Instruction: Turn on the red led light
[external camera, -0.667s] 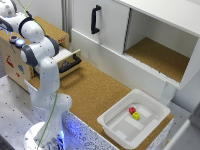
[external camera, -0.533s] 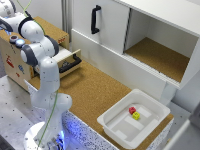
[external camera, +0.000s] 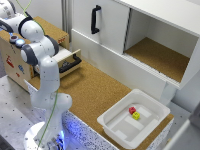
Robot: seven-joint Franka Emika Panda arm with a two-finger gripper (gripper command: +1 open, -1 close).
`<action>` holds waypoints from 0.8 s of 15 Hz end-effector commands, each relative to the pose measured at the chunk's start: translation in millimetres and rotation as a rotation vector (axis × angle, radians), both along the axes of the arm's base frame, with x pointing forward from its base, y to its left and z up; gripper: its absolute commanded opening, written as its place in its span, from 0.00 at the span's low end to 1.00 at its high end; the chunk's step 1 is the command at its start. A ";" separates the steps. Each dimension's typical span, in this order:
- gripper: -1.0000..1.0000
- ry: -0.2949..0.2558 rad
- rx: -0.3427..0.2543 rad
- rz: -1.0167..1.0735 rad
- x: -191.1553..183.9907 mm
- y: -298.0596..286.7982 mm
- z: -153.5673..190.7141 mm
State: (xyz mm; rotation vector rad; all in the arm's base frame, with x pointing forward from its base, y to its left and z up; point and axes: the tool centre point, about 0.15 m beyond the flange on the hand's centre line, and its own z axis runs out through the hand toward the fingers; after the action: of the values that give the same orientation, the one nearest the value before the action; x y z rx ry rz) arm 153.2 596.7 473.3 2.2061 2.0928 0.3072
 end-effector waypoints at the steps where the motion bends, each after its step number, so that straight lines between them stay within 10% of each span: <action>1: 0.00 -0.026 -0.282 0.010 19.7 46.3 -21.6; 7: 0.00 -0.016 -0.252 0.013 -12.7 45.7 36.3; 8: 1.00 -0.024 -0.244 0.006 -14.0 46.5 56.4; 12: 1.00 -0.057 -0.233 -0.045 1.8 42.6 84.1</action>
State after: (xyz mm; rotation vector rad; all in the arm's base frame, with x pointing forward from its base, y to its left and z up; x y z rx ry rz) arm 140.3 600.9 499.7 2.1111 2.0936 0.3766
